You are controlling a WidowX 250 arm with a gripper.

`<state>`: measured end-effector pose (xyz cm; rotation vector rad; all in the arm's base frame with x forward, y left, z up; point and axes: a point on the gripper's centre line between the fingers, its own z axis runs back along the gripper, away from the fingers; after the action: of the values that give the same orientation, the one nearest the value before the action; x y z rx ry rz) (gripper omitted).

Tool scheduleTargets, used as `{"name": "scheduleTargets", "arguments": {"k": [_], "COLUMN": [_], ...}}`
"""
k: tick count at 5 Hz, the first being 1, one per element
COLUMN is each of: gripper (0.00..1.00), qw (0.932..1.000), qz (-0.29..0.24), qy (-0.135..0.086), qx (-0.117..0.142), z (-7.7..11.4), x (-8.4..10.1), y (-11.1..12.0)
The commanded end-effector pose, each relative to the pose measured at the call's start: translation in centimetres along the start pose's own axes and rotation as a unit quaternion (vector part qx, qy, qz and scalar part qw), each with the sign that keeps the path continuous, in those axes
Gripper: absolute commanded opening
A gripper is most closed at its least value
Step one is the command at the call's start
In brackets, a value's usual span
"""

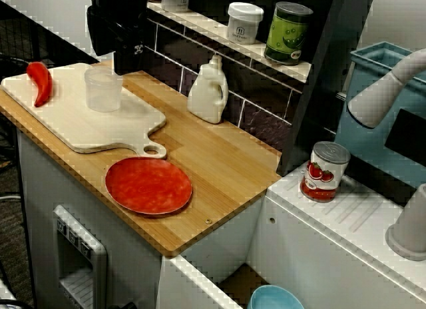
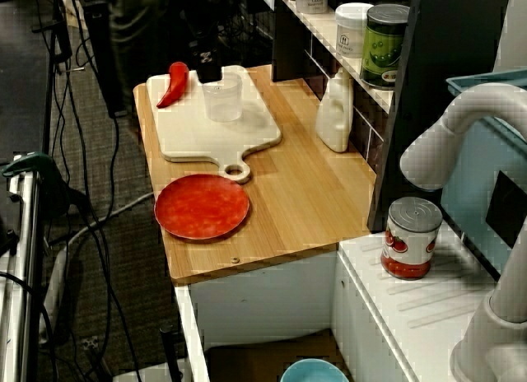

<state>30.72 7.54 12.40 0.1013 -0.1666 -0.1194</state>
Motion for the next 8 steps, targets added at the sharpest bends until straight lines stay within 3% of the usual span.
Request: {"name": "scheduleTargets", "arguments": {"k": [1,4,8], "gripper": [1.00,1.00,1.00], "qw": [0.9995,0.9996,0.9995], "qz": [0.012,0.003,-0.007], "qy": [-0.028,-0.025,-0.020], "qx": [0.011,0.016,0.022], "z": [0.4,-0.7,-1.4], "x": [1.3,1.8,0.7], "y": [2.7,3.2,2.9]}}
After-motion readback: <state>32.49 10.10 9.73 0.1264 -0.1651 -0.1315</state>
